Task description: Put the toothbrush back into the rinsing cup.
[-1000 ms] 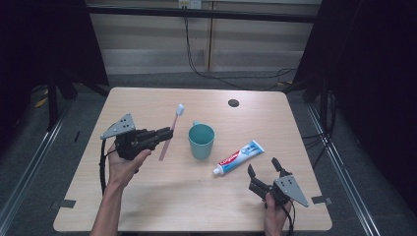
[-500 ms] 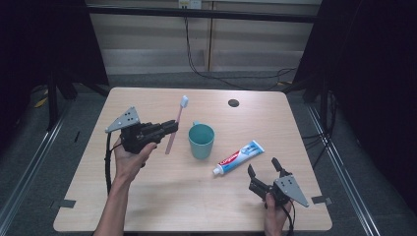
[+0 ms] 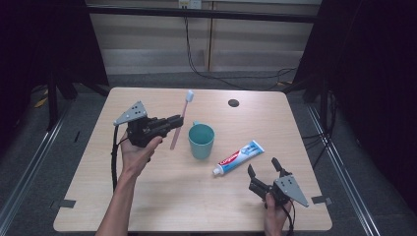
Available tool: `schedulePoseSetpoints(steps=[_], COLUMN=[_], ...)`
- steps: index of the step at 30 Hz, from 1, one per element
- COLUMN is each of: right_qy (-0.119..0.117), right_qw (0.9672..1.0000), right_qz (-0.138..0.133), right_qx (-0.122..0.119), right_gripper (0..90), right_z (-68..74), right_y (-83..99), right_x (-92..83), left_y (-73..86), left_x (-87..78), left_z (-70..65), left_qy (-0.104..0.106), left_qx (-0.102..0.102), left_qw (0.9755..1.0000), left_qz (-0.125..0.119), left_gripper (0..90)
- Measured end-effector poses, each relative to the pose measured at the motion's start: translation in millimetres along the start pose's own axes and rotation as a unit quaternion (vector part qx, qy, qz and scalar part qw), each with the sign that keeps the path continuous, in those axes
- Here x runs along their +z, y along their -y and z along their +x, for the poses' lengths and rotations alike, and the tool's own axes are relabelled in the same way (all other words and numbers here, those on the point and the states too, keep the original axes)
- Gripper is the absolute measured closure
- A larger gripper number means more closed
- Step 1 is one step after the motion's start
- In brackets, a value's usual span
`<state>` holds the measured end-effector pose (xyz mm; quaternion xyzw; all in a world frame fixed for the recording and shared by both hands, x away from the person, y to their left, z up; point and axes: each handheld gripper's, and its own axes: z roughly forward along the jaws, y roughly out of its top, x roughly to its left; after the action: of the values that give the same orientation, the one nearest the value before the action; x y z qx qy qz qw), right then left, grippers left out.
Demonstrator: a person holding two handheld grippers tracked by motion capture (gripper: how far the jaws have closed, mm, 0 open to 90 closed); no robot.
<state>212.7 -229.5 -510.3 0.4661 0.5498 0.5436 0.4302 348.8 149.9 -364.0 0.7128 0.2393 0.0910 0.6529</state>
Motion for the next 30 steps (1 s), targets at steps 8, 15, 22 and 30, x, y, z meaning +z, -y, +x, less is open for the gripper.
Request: schedulePoseSetpoints(steps=[8, 15, 22, 30], right_qy=[0.000, -0.002, -0.002, -0.002], right_qw=[1.0000, 1.0000, 1.0000, 1.0000], right_qz=[-0.001, 0.001, 0.001, -0.002], right_qx=[-0.001, -0.004, -0.004, -0.002], right_gripper=[13.2, 13.2, 13.2, 13.2], right_z=[0.1, 0.0, 0.1, 0.1], right_y=[0.0, -0.1, 0.0, 0.2], right_x=[0.1, 0.2, -0.1, -0.1], left_y=[-2.2, -2.3, -6.3, -7.2], left_x=[6.6, 18.2, 29.5, 43.2], left_z=[2.1, 4.9, -1.2, -4.2], left_qy=[-0.005, -0.008, -0.007, -0.002], left_qx=[0.001, -0.003, 0.012, 0.015], left_qw=[1.0000, 1.0000, 0.9999, 0.9998], left_qz=[-0.002, 0.000, 0.000, 0.011], left_gripper=[84.0, 84.0, 84.0, 84.0])
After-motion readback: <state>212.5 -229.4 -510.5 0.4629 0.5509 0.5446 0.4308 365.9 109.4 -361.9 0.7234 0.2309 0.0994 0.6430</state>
